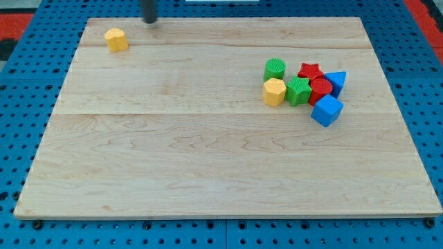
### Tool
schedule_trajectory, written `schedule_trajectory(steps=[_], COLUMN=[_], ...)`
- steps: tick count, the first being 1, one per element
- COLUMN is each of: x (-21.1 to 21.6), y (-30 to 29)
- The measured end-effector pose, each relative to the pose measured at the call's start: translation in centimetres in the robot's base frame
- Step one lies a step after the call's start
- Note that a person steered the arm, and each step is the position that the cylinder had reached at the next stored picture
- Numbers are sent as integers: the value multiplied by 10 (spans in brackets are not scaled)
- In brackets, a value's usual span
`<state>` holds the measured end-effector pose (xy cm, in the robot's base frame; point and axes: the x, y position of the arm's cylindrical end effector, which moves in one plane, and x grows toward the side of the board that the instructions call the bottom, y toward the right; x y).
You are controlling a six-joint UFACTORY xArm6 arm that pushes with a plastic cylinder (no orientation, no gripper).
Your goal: Push the yellow heart to the left of the hexagon
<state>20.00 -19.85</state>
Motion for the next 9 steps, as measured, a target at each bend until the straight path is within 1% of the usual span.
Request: schedule_trajectory(steps=[1,2,3,4,5,6,7,8,9], x=[43,104,72,33,45,108,144,176,188], y=[-43,-38,-47,-80,-19,97,163,219,242])
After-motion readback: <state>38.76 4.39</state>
